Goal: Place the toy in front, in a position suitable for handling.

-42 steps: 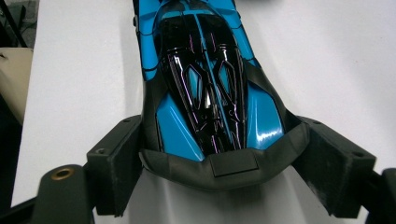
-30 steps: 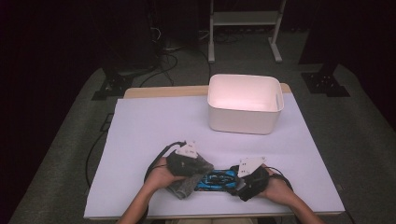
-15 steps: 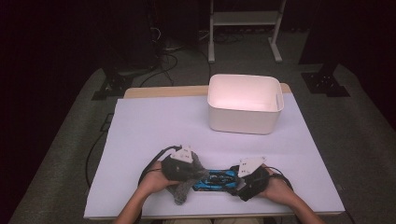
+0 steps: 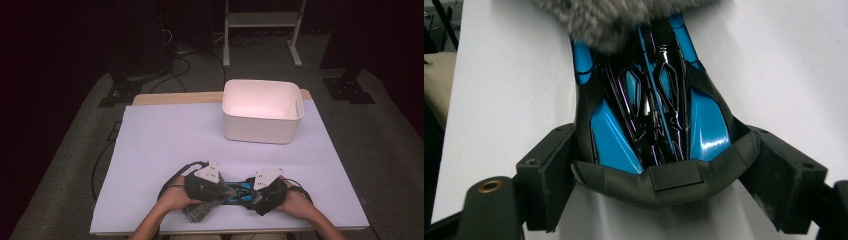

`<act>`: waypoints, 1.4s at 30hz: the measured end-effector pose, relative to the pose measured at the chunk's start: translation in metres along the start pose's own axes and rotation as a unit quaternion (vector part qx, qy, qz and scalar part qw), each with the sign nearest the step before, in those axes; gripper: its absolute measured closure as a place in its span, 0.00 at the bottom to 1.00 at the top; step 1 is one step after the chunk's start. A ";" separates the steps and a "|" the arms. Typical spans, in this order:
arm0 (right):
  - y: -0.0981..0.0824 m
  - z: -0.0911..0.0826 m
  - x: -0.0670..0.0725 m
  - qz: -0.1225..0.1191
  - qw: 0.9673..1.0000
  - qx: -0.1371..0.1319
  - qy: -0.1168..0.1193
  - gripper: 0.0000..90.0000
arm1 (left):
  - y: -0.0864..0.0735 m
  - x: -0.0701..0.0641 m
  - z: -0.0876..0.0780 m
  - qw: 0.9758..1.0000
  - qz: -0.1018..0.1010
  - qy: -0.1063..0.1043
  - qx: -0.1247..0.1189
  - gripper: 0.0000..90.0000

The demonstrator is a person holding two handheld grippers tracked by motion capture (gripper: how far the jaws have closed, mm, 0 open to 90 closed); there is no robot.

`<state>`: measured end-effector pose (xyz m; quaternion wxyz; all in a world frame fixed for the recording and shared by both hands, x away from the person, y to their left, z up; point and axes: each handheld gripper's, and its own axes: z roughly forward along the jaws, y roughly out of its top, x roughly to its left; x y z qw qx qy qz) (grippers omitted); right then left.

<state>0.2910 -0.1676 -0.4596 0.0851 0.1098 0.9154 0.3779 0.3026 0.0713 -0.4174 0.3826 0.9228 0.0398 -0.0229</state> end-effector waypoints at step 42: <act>-0.001 0.001 -0.002 0.001 1.000 -0.003 0.009 0.22 | -0.014 0.040 -0.010 0.997 -0.065 0.035 -0.002 0.91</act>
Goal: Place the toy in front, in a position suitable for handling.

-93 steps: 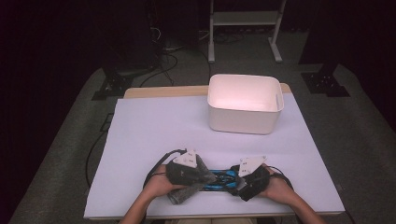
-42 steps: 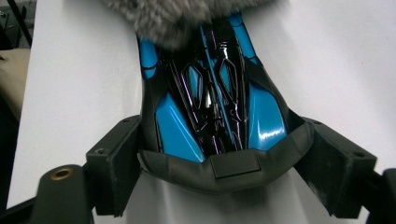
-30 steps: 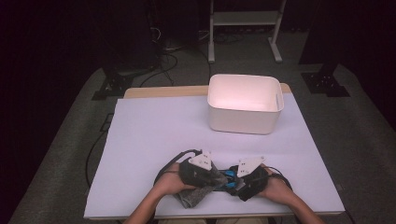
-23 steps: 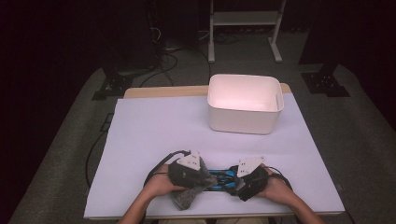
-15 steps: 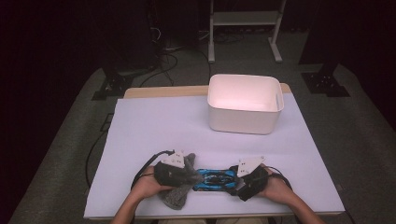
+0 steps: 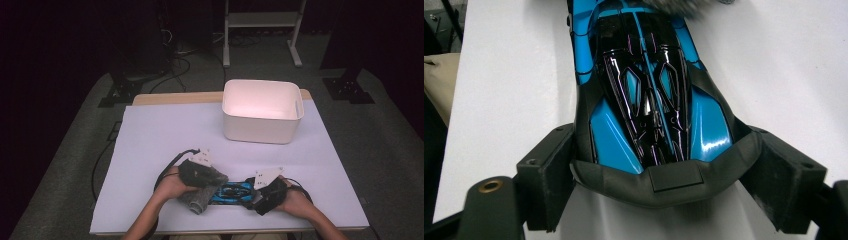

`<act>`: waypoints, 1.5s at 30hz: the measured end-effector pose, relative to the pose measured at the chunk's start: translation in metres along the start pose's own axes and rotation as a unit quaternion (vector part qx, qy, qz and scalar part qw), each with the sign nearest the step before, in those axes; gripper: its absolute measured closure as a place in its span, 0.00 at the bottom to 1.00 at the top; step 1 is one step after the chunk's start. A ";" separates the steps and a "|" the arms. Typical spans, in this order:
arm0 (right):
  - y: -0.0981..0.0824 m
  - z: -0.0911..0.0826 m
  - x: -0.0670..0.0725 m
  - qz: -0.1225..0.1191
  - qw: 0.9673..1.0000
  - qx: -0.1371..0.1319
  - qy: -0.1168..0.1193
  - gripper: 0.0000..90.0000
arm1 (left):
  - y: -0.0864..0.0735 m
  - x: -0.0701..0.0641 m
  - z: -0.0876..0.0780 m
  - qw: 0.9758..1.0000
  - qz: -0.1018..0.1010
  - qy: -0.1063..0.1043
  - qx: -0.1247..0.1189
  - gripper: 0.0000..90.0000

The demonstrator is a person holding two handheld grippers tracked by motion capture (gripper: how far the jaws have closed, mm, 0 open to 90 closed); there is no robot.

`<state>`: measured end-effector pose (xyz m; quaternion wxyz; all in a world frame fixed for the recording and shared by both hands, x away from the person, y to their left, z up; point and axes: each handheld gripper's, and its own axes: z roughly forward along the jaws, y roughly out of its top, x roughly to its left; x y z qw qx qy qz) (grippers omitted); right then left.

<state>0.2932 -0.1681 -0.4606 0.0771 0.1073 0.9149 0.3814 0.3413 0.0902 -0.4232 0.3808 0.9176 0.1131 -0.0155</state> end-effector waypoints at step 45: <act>-0.004 0.001 -0.003 0.017 1.000 -0.010 0.014 0.23 | -0.013 -0.030 -0.014 0.998 0.043 -0.018 0.047 0.89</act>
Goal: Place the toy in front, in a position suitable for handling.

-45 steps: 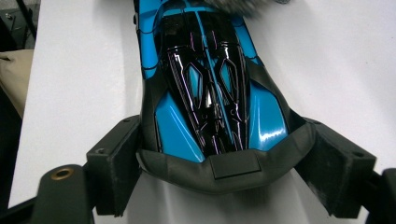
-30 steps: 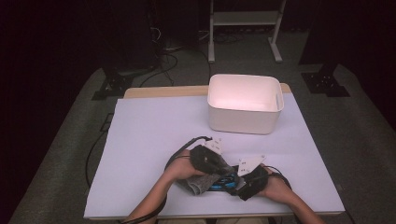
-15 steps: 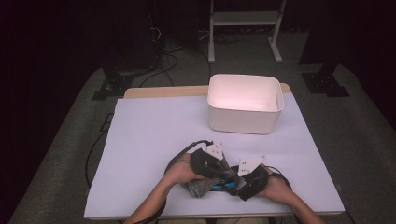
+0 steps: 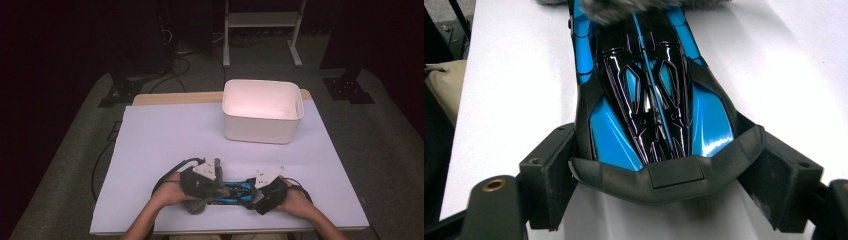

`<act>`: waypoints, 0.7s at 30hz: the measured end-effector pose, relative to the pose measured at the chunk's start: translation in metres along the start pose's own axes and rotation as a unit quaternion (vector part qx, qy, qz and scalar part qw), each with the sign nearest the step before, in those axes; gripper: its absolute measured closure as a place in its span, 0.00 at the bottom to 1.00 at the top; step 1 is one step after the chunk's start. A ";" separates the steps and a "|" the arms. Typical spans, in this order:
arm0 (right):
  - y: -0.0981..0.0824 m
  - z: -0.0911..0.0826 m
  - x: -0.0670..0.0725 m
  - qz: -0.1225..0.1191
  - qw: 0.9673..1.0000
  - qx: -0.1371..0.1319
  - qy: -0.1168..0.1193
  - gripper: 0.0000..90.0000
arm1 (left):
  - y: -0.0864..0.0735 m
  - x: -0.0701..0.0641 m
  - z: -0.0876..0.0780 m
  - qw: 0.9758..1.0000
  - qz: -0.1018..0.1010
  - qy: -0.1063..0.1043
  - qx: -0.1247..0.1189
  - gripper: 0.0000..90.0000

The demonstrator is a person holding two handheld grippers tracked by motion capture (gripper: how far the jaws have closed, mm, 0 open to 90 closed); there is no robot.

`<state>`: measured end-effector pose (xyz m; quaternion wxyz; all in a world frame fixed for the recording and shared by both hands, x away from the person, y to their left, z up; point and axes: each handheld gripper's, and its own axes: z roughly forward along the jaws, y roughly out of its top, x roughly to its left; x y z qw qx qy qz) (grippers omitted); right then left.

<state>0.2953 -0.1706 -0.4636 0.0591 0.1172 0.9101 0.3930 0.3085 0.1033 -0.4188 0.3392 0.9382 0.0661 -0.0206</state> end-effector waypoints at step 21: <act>-0.001 0.000 0.000 0.004 1.000 -0.004 0.001 0.24 | 0.026 -0.005 0.014 0.999 0.020 -0.030 -0.010 0.89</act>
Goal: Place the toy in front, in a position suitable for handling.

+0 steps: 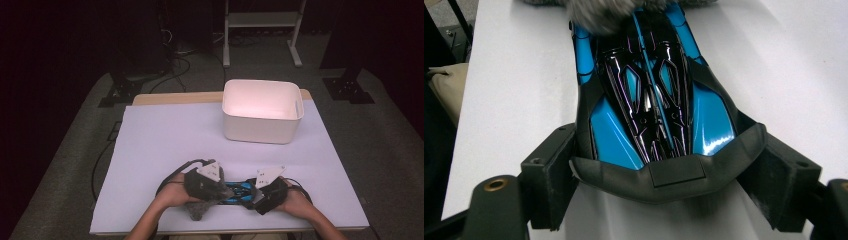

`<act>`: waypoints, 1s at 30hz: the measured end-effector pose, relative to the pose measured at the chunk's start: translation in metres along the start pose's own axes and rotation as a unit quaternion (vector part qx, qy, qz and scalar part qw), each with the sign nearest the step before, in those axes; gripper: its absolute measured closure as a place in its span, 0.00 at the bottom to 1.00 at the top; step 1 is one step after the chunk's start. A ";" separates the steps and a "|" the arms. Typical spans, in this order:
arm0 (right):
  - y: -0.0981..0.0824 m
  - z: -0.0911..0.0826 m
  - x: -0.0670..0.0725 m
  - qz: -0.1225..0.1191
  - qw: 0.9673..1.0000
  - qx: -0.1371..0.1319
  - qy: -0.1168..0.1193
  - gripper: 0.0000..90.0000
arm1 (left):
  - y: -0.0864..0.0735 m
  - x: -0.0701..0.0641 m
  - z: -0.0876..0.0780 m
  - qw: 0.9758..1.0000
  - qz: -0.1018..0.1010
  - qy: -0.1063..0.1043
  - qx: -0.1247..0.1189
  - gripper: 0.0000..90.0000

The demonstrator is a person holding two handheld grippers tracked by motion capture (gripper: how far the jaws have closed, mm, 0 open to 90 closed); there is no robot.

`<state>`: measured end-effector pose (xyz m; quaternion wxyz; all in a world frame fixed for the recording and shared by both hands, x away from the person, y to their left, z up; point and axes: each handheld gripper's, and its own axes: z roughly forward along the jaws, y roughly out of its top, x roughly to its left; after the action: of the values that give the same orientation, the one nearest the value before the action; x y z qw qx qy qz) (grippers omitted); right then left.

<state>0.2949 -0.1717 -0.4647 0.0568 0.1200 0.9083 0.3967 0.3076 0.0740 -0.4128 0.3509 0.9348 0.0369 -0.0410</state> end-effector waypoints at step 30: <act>0.000 0.000 0.001 0.007 1.000 -0.002 0.001 0.24 | 0.056 0.025 0.043 1.000 0.008 0.004 0.016 0.91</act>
<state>0.2943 -0.1713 -0.4648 0.0539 0.1256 0.9067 0.3990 0.3353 0.0045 -0.4106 0.3360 0.9407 0.0302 -0.0352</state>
